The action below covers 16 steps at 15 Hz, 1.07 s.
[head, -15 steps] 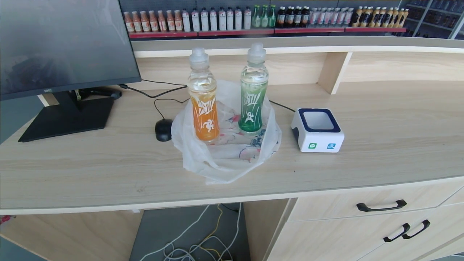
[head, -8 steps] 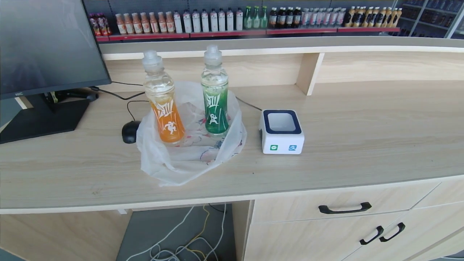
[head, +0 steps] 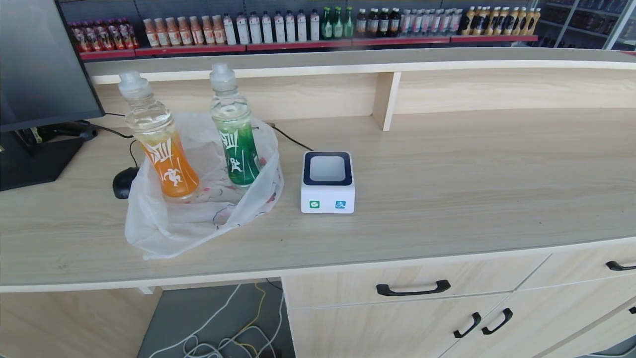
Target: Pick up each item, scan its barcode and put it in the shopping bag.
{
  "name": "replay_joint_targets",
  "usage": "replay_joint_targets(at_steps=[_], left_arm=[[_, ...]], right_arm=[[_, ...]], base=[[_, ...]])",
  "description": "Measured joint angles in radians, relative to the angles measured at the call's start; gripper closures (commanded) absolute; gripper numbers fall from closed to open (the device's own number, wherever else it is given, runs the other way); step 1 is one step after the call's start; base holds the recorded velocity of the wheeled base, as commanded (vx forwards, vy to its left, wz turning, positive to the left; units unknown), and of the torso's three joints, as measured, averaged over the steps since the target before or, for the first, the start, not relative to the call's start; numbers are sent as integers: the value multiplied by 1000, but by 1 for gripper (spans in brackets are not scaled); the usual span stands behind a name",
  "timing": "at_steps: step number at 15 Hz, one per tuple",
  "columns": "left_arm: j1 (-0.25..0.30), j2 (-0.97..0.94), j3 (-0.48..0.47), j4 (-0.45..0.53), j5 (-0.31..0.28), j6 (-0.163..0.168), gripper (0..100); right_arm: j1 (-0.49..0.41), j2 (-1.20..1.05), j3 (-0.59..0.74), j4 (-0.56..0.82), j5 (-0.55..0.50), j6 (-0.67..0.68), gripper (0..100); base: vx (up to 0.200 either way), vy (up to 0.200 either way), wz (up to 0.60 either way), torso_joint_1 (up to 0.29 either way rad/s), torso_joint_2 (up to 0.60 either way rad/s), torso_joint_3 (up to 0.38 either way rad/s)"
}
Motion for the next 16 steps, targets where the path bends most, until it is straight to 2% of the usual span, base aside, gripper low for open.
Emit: replay_joint_targets(at_steps=[16], left_arm=[[0, 0, 0, 0, 0, -1, 0]], right_arm=[[0, 0, 0, 0, 0, -1, 0]], base=[[0, 0, 0, 0, 0, 0]])
